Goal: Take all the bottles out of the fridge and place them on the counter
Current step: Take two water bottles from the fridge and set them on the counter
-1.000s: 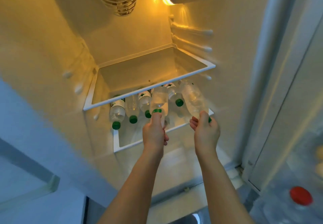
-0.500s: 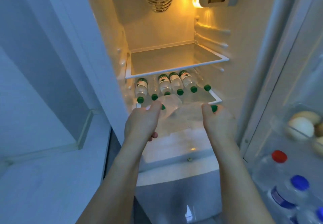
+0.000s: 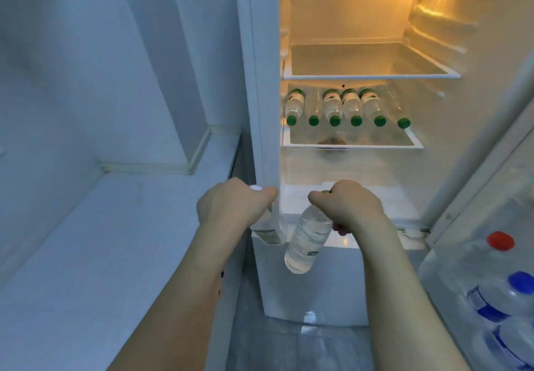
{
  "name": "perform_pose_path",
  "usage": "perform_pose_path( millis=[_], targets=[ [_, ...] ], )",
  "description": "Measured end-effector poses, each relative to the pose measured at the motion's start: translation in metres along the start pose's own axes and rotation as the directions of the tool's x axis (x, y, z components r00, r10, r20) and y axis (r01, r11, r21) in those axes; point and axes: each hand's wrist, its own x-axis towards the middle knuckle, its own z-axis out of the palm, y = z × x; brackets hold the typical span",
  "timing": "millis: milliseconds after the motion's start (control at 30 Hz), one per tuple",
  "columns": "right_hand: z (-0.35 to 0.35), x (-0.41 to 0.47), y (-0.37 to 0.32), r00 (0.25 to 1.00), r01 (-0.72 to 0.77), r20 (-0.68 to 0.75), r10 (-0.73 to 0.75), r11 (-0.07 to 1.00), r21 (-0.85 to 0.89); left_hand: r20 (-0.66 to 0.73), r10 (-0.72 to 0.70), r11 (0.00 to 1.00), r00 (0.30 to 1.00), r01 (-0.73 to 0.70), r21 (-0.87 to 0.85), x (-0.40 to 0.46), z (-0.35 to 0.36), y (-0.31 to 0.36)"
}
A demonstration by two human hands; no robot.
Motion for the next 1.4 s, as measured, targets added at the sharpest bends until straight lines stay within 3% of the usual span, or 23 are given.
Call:
perform_pose_path(
  millis=[267, 467, 600, 800, 1100, 1400],
  targets=[
    [0.022, 0.009, -0.048, 0.911, 0.375, 0.243, -0.334, 0.916, -0.142, -0.138, -0.252, 0.965, 0.958, 0.26, 0.04, -0.027, -0.008, -0.063],
    [0.069, -0.003, -0.092, 0.763, 0.591, 0.418, -0.493, 0.794, -0.143, -0.18, -0.45, 0.891, 0.875, 0.454, -0.024, -0.07, -0.001, -0.112],
    [0.104, -0.031, -0.119, 0.633, 0.704, 0.544, -0.55, 0.702, -0.111, -0.218, -0.581, 0.805, 0.784, 0.593, -0.014, -0.112, -0.002, -0.148],
    [0.141, -0.101, -0.165, 0.435, 0.839, 0.622, -0.651, 0.544, -0.017, -0.334, -0.721, 0.658, 0.607, 0.751, -0.055, -0.188, -0.021, -0.195],
    [0.172, -0.251, -0.199, 0.196, 0.957, 0.65, -0.734, 0.287, 0.035, -0.42, -0.829, 0.474, 0.37, 0.863, -0.177, -0.334, -0.049, -0.243],
    [0.198, -0.425, -0.19, -0.031, 0.986, 0.704, -0.71, 0.094, 0.138, -0.432, -0.886, 0.29, 0.167, 0.928, -0.235, -0.51, -0.059, -0.277]
  ],
)
